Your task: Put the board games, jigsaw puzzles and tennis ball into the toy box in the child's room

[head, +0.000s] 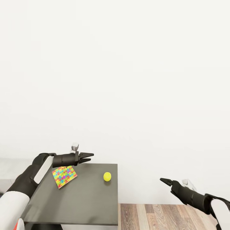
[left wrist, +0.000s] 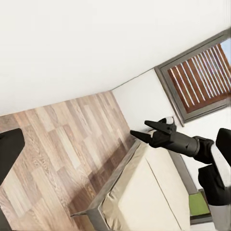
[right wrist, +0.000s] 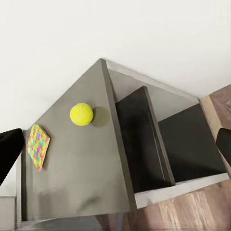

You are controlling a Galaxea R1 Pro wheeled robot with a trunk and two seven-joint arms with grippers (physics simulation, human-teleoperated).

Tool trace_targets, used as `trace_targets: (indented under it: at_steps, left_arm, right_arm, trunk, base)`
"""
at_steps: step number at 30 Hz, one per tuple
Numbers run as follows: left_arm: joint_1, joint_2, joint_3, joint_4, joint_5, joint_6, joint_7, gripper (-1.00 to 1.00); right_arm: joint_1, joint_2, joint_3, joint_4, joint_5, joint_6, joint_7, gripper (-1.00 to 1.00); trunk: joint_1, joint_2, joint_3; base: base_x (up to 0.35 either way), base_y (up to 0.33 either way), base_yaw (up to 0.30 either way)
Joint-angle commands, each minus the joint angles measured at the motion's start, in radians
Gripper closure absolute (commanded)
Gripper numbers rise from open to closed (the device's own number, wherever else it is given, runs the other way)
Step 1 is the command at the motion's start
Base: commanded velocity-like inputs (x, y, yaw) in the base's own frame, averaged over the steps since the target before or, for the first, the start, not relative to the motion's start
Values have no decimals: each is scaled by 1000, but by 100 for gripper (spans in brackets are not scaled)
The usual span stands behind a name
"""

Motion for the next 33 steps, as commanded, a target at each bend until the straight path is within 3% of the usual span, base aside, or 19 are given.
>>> trace_targets:
  at_steps: [1, 7, 11, 13, 18, 21, 25, 28, 31, 33]
  left_arm:
    - [-1, 0, -3, 0, 1, 3, -15, -100]
    - [-1, -6, -11, -1, -9, -3, -30, -100]
    - [-1, -25, -12, -1, -16, -5, -11, -100]
    - [-1, -46, -12, -1, -29, -5, 40, -100]
    - [-1, -67, -11, -1, -38, -5, 147, -100]
    - [-1, -100, -12, -1, -39, -5, 230, -100]
    - [-1, -178, -12, -1, -40, -7, 433, -100]
    - [-1, -253, -12, 2, -41, -22, 637, -100]
    - [-1, -330, -14, 17, -37, -107, 883, -100]
    - [-2, -358, -19, 47, -36, -144, 971, -100]
  right_arm:
    - [-1, 0, 4, -1, -6, 4, -8, -100]
    - [-1, 1, 12, -1, -6, 4, -10, -100]
    - [-2, 2, 15, -1, -7, 4, -10, -100]
    - [-2, 2, 16, -1, -7, 4, -10, -100]
    - [-2, 2, 17, -1, -7, 4, -11, -100]
    - [-2, 2, 18, -1, -7, 4, -12, -100]
    - [-2, 2, 61, -1, -4, 4, -14, -100]
    - [-1, 1, 97, -1, 0, -4, -14, -100]
    - [-1, 0, 119, 0, 15, -50, -12, -100]
    - [0, -2, 125, 0, 30, -72, -12, -100]
  trunk:
    - [0, -1, -1]
    - [0, -1, -2]
    - [0, -1, -3]
    - [0, -1, -3]
    - [0, -1, -3]
    - [0, -1, -3]
    - [0, -1, -3]
    - [0, -1, -3]
    - [0, -1, -3]
    - [0, -1, -3]
  base:
    - [36, -132, 0]
    - [39, -163, 0]
    - [7, -33, 0]
    - [2, -9, 0]
    - [1, -3, 0]
    - [0, 0, 0]
    - [0, 0, 0]
    - [0, 0, 0]
    - [0, 0, 0]
    - [0, 0, 0]
